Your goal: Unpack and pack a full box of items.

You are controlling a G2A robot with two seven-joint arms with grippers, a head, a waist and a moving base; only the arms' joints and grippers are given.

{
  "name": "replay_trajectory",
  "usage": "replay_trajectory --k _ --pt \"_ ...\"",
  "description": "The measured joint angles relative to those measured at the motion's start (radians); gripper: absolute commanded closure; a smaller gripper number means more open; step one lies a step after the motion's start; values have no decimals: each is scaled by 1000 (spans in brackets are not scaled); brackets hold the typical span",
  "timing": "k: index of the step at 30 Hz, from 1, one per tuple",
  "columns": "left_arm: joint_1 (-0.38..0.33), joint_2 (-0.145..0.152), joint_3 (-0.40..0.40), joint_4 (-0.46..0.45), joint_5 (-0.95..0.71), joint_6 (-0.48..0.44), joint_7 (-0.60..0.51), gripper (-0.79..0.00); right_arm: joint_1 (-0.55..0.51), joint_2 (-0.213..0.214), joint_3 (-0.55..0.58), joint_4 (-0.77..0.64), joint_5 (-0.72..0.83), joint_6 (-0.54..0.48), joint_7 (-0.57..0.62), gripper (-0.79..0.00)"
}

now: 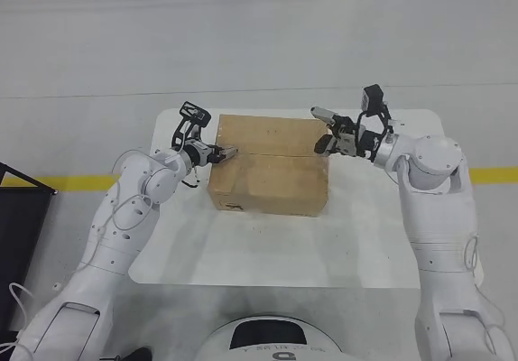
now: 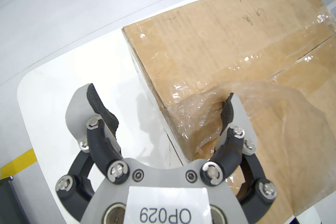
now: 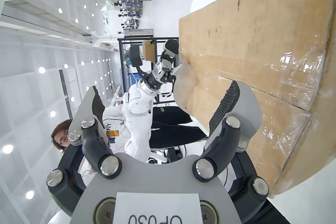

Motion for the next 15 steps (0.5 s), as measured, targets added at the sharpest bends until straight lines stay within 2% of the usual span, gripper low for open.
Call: replay_trajectory --k 4,6,11,15 --pt "0 0 0 0 0 0 0 -785 0 -1 -3 9 3 9 -9 -785" --pt "0 0 0 0 0 0 0 -785 8 -1 -63 2 -26 28 -71 -785" --pt "0 0 0 0 0 0 0 -785 0 -1 -282 -229 -351 -48 -71 -785" --pt "0 0 0 0 0 0 0 -785 -4 0 -419 -303 -579 -58 -76 -785"
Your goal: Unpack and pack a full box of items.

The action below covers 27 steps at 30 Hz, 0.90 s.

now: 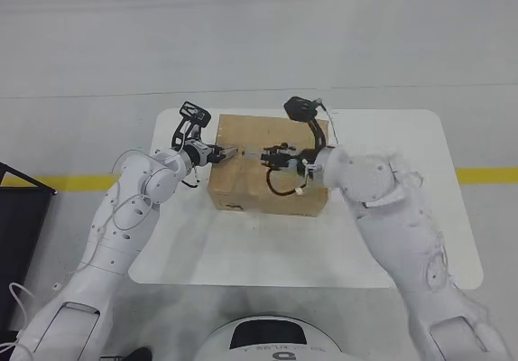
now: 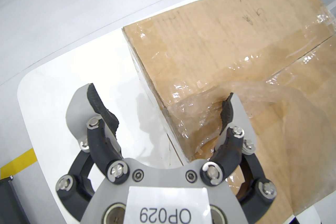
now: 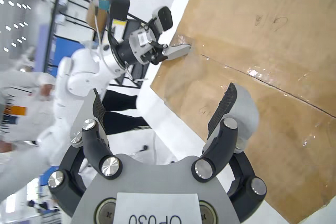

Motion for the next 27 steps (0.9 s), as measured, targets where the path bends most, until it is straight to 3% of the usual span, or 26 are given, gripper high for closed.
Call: replay_trajectory --k 5,13,15,16,17,23,25,27 --pt "0 0 0 0 0 0 0 -785 -3 0 -105 -49 -239 51 -26 -785" --pt "0 0 0 0 0 0 0 -785 25 -20 -253 -5 -420 91 -46 -785" --pt "0 0 0 0 0 0 0 -785 48 -26 -269 12 -409 84 -19 -588" --pt "0 0 0 0 0 0 0 -785 56 -29 -276 19 -409 85 -13 -542" --pt "0 0 0 0 0 0 0 -785 65 -32 -285 27 -410 87 -7 -400" --pt "0 0 0 0 0 0 0 -785 100 -45 -302 66 -390 82 28 -336" --pt "0 0 0 0 0 0 0 -785 113 -48 -301 89 -382 75 40 -268" --pt "0 0 0 0 0 0 0 -785 125 -53 -307 115 -376 71 44 -145"
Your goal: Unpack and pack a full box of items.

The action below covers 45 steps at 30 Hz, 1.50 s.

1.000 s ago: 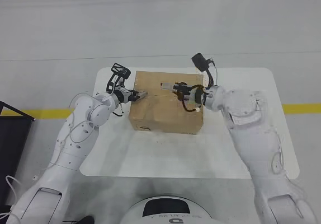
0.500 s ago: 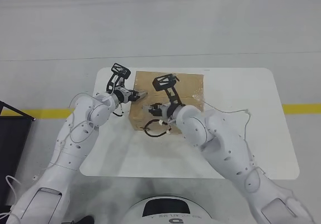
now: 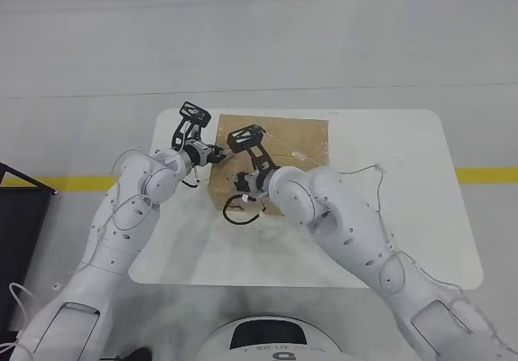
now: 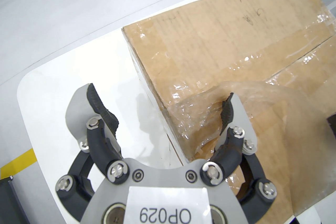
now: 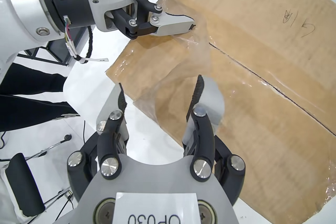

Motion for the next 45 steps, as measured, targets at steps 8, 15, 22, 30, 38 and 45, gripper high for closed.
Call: replay_trajectory --k 8,15,22,30,38,45 --pt "0 0 0 0 0 0 0 -785 14 -14 3 25 30 34 0 0" --pt "0 0 0 0 0 0 0 -785 -24 0 90 -56 -8 86 -26 0" --pt "0 0 0 0 0 0 0 -785 -46 3 118 -96 -65 144 -19 -785" --pt "0 0 0 0 0 0 0 -785 30 -5 184 -15 -70 203 -14 -785" --pt "0 0 0 0 0 0 0 -785 38 -6 266 -8 -26 245 -48 -785" --pt "0 0 0 0 0 0 0 -785 -72 -4 359 -88 197 159 -109 -785"
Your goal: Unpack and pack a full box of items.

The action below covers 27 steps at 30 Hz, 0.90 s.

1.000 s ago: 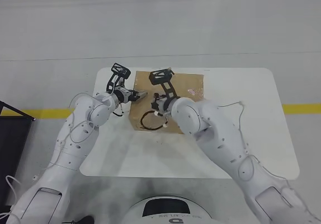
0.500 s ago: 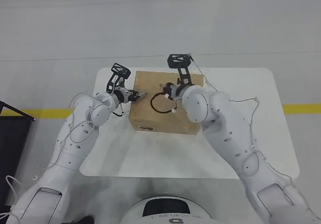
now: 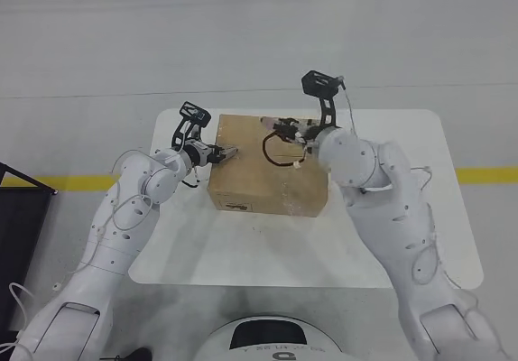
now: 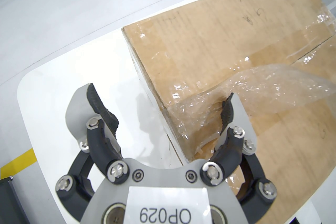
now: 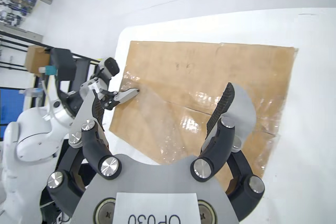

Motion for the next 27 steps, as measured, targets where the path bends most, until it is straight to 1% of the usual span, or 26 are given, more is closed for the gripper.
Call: replay_trajectory --k 2,4,8,10,12,18,20,22,25,27 --pt "0 0 0 0 0 0 0 -785 -30 0 17 -7 86 -48 -7 -785" --pt "0 0 0 0 0 0 0 -785 -52 1 16 -7 121 -89 -13 -785" --pt "0 0 0 0 0 0 0 -785 -96 10 -38 -27 25 -181 -20 -785" --pt "0 0 0 0 0 0 0 -785 -116 14 -51 -47 -31 -201 -34 -785" --pt "0 0 0 0 0 0 0 -785 -139 17 -54 -71 -80 -194 -62 -785" --pt "0 0 0 0 0 0 0 -785 -146 17 -48 -72 -78 -182 -76 -785" --pt "0 0 0 0 0 0 0 -785 -146 14 -38 -49 -69 -135 -125 -785" --pt "0 0 0 0 0 0 0 -785 -142 14 -68 -44 -123 -119 -158 -785" --pt "0 0 0 0 0 0 0 -785 -158 18 -147 -57 -322 -135 -167 -785" --pt "0 0 0 0 0 0 0 -785 -170 17 -199 -58 -454 -123 -164 -785"
